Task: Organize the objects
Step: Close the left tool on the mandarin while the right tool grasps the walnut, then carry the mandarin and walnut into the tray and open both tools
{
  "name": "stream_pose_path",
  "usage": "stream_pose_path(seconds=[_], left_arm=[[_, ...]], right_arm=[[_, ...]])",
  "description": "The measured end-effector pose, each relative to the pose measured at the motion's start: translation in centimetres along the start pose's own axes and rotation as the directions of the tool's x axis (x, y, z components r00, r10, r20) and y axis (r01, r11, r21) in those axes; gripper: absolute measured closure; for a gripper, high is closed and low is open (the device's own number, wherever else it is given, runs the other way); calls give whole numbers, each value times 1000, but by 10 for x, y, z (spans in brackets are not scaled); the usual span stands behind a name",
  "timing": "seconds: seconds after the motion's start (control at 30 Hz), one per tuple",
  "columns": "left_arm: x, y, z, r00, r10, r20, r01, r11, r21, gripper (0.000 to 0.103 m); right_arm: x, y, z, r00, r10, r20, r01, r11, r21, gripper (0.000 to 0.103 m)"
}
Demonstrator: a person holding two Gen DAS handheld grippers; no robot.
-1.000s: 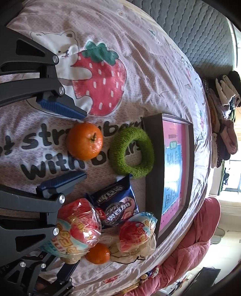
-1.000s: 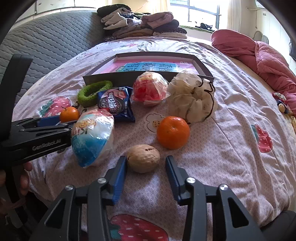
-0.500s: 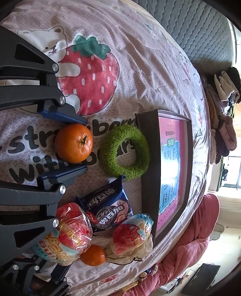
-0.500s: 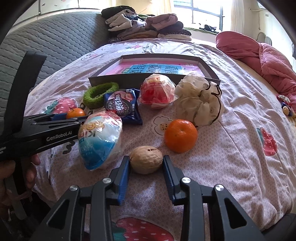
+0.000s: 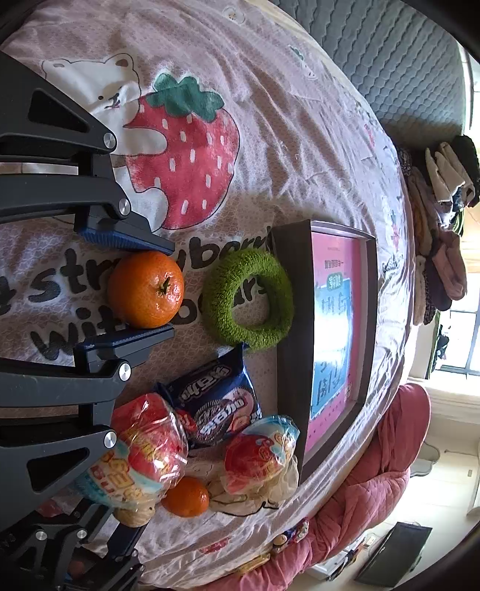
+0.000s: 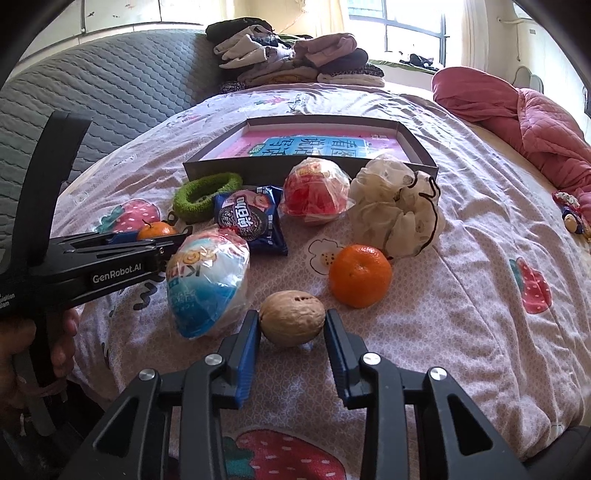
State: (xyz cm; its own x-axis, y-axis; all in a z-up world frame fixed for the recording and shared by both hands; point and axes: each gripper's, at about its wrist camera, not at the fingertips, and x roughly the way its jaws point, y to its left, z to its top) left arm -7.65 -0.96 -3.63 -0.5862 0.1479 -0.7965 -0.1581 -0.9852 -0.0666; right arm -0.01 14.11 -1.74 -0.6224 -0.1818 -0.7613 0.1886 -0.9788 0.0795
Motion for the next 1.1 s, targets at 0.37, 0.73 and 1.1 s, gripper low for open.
stream_pose_path(seconds=[0.37,0.73,1.1], left_arm=[[-23,-9,1,999,-8,40,8,1000,13,64],[-39,-17,15,997,-46,69,45,999,6,64],[-32,-30,50,992,-3,123,-2,999,41,64]], right_arm=[[-17,-4,8,999,8,51,-9,1000,15,67],[-32,-18,35,992,1,124,-4,1000,22,67],[-22,-31,73,986,-5,168,7,1000,-10,68]])
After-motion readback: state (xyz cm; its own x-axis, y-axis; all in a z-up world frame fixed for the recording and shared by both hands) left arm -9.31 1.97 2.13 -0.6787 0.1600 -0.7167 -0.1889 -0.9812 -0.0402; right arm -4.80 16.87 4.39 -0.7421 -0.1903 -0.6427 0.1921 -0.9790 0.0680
